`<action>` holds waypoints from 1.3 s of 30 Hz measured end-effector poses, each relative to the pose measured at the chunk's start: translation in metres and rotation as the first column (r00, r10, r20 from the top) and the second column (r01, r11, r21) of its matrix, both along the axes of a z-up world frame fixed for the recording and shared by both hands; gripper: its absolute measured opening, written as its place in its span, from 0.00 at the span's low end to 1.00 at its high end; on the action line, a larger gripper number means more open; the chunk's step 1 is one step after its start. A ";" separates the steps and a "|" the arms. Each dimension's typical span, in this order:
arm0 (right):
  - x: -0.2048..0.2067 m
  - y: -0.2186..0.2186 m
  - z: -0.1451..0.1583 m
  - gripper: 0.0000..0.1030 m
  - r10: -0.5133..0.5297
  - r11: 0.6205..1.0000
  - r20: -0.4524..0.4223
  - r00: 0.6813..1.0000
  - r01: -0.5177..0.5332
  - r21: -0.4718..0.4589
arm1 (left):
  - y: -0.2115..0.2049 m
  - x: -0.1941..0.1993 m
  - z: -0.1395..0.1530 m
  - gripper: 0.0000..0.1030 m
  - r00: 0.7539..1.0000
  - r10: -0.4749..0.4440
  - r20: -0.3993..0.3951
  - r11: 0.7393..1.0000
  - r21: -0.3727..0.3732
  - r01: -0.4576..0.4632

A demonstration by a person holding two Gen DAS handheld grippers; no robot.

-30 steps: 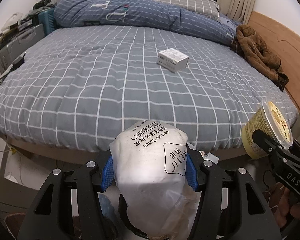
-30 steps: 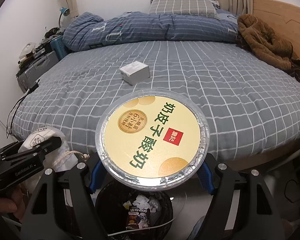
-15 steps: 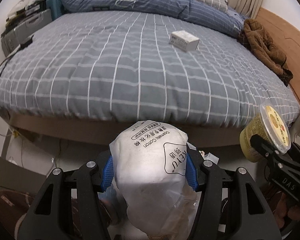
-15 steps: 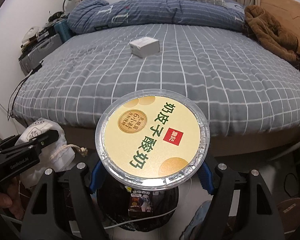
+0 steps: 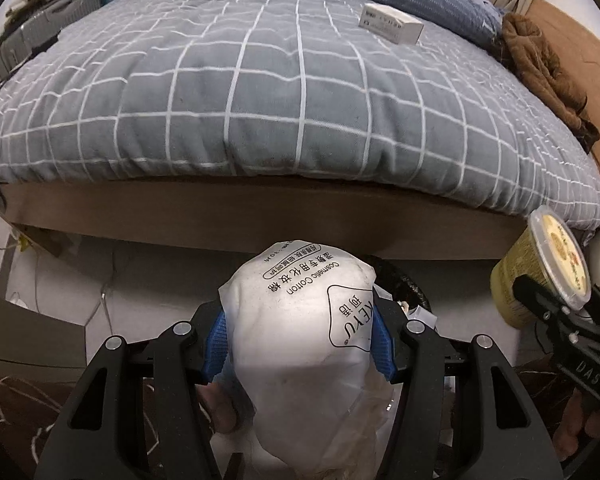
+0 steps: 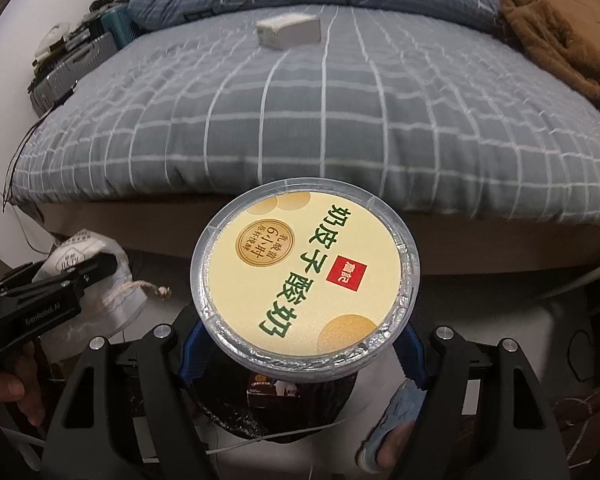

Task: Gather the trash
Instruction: 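Carry the cotton-pad bag and yogurt cup down over the floor bin with both tools, then open the right tool over the bin to drop the yogurt cup, then open the left tool over the bin to drop the cotton-pad bag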

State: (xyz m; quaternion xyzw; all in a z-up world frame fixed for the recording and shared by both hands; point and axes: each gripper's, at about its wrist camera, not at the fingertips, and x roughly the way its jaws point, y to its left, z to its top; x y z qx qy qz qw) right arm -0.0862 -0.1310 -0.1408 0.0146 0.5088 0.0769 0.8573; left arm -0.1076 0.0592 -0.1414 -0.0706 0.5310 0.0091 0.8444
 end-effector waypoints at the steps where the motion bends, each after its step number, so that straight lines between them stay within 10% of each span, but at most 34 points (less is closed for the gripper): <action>1: 0.001 0.002 -0.006 0.70 0.002 1.000 -0.014 1.000 -0.002 -0.004 | 0.000 0.000 -0.003 0.54 1.000 0.000 -0.003 1.000 0.002 0.000; 20: 0.007 0.036 -0.038 0.77 0.057 0.998 -0.081 0.995 -0.058 -0.007 | 0.034 -0.009 -0.025 0.54 0.998 0.060 -0.034 0.998 0.029 -0.059; 39: 0.006 -0.059 -0.032 0.89 -0.111 0.992 -0.036 0.993 0.109 -0.059 | -0.045 0.017 -0.047 0.54 0.994 -0.101 -0.050 0.995 0.005 0.102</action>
